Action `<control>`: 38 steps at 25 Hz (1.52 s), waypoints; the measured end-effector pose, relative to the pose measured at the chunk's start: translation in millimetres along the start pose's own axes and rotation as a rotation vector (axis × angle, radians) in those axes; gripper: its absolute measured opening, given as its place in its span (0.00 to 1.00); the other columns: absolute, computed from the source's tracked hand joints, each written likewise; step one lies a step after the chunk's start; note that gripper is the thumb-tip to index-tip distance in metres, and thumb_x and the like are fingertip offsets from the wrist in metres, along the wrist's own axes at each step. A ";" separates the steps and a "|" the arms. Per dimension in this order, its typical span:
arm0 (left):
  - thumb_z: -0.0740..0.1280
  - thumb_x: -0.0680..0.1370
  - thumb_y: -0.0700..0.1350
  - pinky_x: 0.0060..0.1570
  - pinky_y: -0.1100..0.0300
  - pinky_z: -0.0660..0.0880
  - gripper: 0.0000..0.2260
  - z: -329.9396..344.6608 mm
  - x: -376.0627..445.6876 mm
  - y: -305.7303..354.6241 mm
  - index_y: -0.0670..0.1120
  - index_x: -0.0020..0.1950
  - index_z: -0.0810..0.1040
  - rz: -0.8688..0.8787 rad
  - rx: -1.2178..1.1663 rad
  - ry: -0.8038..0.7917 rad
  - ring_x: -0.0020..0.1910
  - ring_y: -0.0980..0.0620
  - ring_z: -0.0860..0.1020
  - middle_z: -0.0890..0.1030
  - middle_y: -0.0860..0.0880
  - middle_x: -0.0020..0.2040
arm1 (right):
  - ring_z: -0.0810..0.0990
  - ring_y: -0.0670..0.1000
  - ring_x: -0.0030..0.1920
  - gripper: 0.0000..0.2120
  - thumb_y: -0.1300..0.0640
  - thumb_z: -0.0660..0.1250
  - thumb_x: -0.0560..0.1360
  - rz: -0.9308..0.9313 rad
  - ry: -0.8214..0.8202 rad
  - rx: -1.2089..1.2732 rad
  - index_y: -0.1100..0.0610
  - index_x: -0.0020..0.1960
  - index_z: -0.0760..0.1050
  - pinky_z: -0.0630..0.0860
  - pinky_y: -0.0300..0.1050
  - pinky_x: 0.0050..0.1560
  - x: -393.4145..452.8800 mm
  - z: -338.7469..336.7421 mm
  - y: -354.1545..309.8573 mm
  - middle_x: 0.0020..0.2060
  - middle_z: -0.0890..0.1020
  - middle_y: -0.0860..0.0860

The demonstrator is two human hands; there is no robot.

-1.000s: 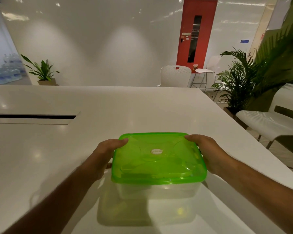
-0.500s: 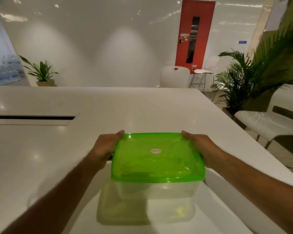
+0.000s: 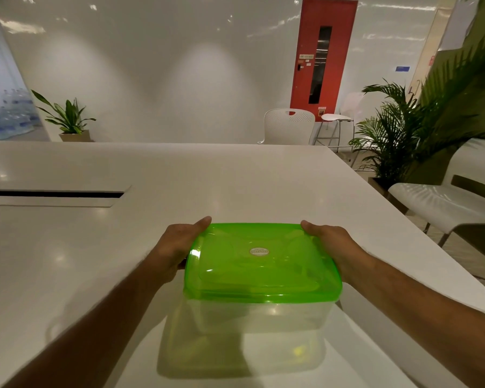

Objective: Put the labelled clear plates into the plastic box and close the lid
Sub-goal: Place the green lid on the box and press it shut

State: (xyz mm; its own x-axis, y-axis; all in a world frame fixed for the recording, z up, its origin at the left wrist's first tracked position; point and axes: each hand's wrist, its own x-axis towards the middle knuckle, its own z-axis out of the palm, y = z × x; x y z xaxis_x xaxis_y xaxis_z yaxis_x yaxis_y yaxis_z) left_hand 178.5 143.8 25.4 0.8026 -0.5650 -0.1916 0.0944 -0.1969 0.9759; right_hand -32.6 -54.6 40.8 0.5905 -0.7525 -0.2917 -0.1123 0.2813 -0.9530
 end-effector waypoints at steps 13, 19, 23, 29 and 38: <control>0.76 0.74 0.51 0.48 0.46 0.79 0.13 -2.4 1.9 -5.6 0.40 0.44 0.86 0.025 -0.097 -0.032 0.42 0.41 0.80 0.83 0.29 0.50 | 0.84 0.63 0.46 0.27 0.47 0.75 0.71 -0.048 0.009 -0.018 0.68 0.59 0.78 0.81 0.57 0.50 -7.1 -3.1 5.9 0.49 0.84 0.63; 0.74 0.75 0.52 0.33 0.58 0.74 0.22 -3.9 3.7 -7.6 0.31 0.50 0.82 0.082 -0.059 -0.016 0.37 0.44 0.74 0.78 0.36 0.41 | 0.84 0.66 0.40 0.38 0.33 0.77 0.56 -0.095 -0.047 -0.252 0.61 0.54 0.79 0.82 0.53 0.39 -36.5 -16.1 15.5 0.44 0.86 0.61; 0.76 0.73 0.52 0.42 0.50 0.71 0.27 -4.0 6.2 -10.1 0.26 0.52 0.78 0.091 -0.086 -0.033 0.40 0.42 0.72 0.77 0.38 0.42 | 0.67 0.55 0.21 0.31 0.34 0.73 0.62 -0.119 -0.140 -0.413 0.54 0.57 0.78 0.67 0.41 0.21 -65.5 -29.1 21.9 0.30 0.78 0.61; 0.76 0.72 0.54 0.42 0.51 0.76 0.23 -3.3 5.5 -11.4 0.32 0.46 0.82 0.070 -0.125 0.002 0.36 0.45 0.77 0.79 0.38 0.39 | 0.65 0.50 0.16 0.25 0.47 0.73 0.68 -0.095 -0.186 -0.229 0.58 0.61 0.77 0.68 0.39 0.19 -75.8 -31.5 27.0 0.23 0.76 0.56; 0.73 0.74 0.58 0.36 0.54 0.80 0.18 -11.4 -35.7 -10.8 0.45 0.53 0.84 0.025 0.053 -0.077 0.39 0.43 0.82 0.85 0.38 0.47 | 0.63 0.48 0.14 0.18 0.56 0.71 0.74 -0.188 -0.041 -0.070 0.59 0.63 0.77 0.63 0.37 0.16 -75.1 -24.3 40.6 0.19 0.77 0.48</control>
State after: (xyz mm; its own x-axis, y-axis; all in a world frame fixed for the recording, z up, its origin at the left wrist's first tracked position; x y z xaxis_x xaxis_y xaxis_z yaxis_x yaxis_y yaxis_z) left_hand 155.6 175.2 22.9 0.7562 -0.6301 -0.1764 0.0415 -0.2228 0.9740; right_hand -101.0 -1.2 22.0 0.6378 -0.7628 -0.1061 -0.0514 0.0953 -0.9941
